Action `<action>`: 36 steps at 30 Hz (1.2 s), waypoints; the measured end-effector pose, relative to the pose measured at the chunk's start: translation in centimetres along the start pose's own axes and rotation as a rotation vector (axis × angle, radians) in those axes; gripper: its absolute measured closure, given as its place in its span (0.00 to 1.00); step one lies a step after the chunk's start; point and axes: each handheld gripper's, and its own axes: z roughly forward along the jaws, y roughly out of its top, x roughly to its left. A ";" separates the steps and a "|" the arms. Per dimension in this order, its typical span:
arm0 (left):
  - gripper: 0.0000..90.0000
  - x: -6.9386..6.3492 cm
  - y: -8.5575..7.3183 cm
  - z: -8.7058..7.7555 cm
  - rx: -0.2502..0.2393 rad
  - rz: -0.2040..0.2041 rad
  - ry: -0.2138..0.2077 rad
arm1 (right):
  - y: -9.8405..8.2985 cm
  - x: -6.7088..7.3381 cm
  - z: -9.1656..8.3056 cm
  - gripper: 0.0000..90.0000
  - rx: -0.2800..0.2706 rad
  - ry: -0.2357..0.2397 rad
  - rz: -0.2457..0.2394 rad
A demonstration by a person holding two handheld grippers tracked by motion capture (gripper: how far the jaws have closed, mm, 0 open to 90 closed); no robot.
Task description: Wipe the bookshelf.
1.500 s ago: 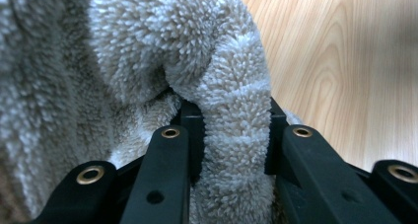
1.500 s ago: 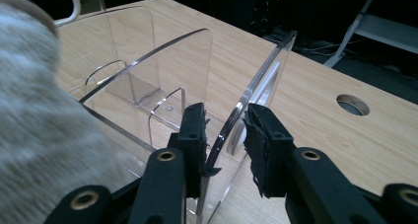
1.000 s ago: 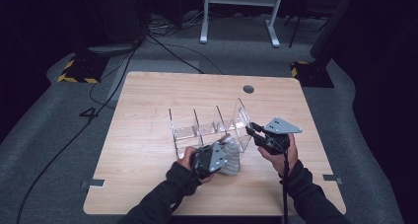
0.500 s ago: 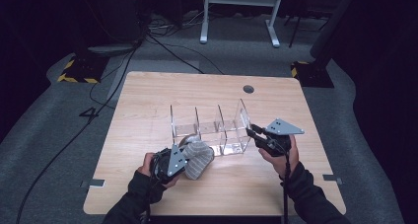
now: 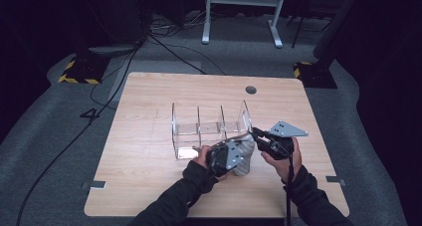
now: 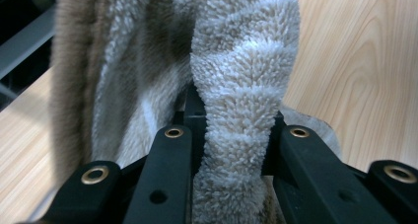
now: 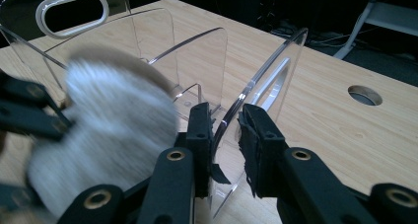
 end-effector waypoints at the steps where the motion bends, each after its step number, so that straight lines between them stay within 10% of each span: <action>1: 0.84 -0.2 0.3 0.5 0.003 0.007 0.002 | 0.0 0.0 0.0 0.83 -0.001 0.000 0.000; 8: 0.84 0.4 -0.6 -0.2 0.039 0.007 0.015 | -0.1 -0.2 0.0 0.85 -0.008 -0.014 0.003; 23: 0.84 5.2 -9.0 -12.6 0.139 -0.087 0.197 | -0.1 -0.3 -0.1 0.85 -0.008 -0.004 -0.011; 32: 0.84 5.5 -9.2 -12.2 0.124 -0.092 0.203 | 0.0 -0.2 -0.3 0.84 -0.020 -0.008 -0.026; 36: 0.84 5.0 -8.1 -11.1 0.112 -0.059 0.164 | 0.7 -0.5 0.2 0.66 -0.037 -0.038 -0.012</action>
